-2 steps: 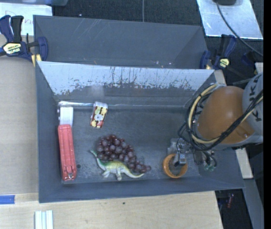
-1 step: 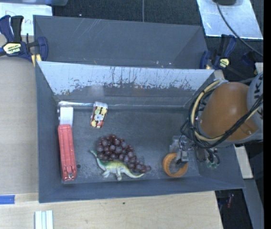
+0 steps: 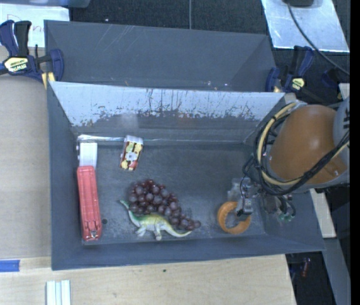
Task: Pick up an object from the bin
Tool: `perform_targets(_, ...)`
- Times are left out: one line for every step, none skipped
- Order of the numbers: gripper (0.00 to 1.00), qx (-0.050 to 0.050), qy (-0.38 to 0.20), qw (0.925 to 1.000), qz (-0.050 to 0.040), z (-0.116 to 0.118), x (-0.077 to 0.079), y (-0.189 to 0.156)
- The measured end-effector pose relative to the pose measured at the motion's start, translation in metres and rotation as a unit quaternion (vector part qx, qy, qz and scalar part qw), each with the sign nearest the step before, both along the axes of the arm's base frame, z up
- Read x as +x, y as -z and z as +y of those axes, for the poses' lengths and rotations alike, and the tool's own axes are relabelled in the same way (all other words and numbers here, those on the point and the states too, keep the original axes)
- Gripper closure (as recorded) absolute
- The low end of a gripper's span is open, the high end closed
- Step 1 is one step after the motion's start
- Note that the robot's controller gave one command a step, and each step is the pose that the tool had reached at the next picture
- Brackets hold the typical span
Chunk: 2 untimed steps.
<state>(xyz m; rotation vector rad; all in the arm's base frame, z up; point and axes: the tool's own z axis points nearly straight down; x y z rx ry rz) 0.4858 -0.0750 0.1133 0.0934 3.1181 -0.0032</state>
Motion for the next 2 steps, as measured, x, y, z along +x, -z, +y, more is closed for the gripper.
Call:
perform_targets(1.00,0.000,0.000,1.0000,-0.0013,-0.0001,0.0005,-0.0116)
perform_targets(1.00,0.000,0.000,1.0000,-0.0023,-0.0003,0.0009,-0.0167)
